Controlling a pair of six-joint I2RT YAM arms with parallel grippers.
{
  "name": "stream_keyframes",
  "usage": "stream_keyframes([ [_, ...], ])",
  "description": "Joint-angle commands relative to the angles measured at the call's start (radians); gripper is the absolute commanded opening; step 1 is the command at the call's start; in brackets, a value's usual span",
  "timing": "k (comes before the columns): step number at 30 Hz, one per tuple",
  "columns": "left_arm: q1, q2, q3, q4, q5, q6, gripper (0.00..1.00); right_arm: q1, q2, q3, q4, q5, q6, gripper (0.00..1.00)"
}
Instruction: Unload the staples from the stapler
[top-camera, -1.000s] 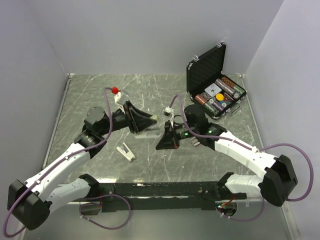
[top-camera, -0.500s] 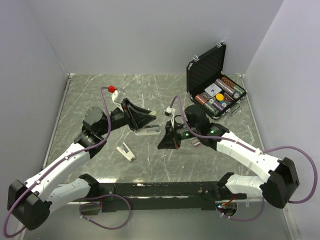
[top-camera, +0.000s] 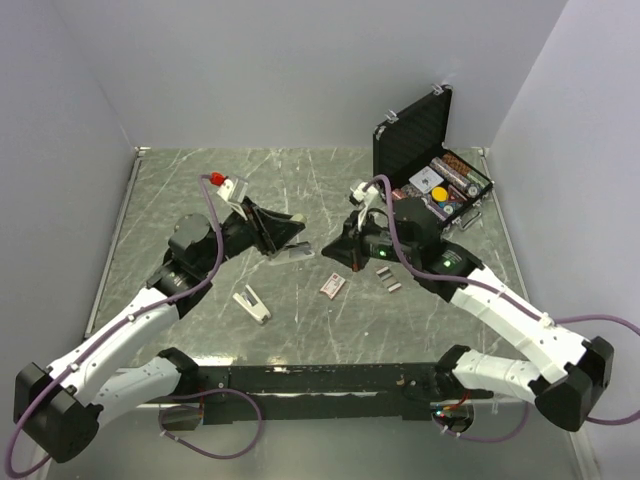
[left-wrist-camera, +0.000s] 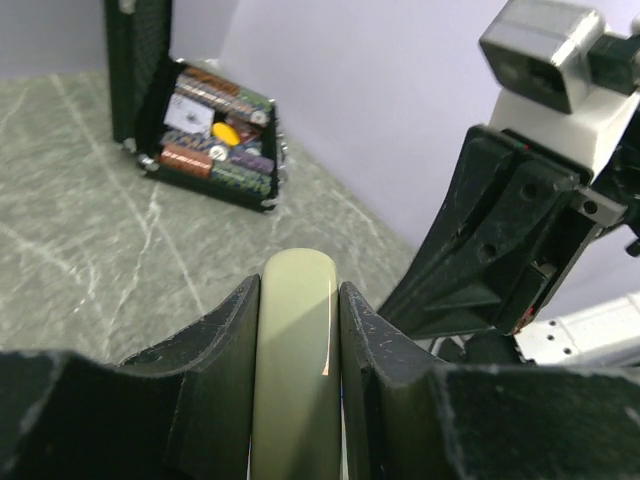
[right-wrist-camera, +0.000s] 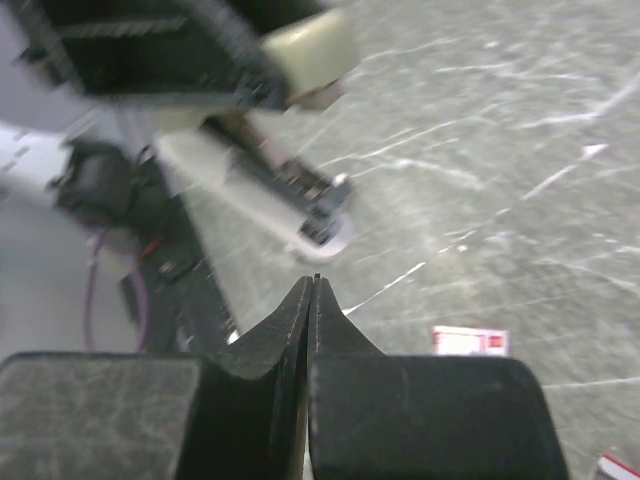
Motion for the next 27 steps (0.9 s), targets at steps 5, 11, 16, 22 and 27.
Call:
stream_keyframes([
  [5, -0.002, 0.029, 0.042, 0.007, -0.096, 0.011, 0.01, 0.003, 0.121, 0.1, 0.171, 0.237, 0.039, 0.0],
  [11, -0.004, 0.075, 0.067, -0.007, -0.092, 0.013, 0.01, 0.003, 0.22, 0.185, 0.201, 0.197, 0.054, 0.0],
  [16, -0.005, 0.098, 0.074, 0.001, -0.125, 0.001, 0.01, 0.002, 0.274, 0.214, 0.185, 0.159, 0.062, 0.0],
  [22, -0.005, 0.12, 0.105, -0.019, -0.204, -0.007, 0.01, 0.003, 0.27, 0.157, 0.22, 0.145, 0.085, 0.0],
  [27, -0.007, 0.138, 0.108, -0.01, -0.237, -0.019, 0.01, 0.003, 0.282, 0.137, 0.247, 0.117, 0.103, 0.0],
])
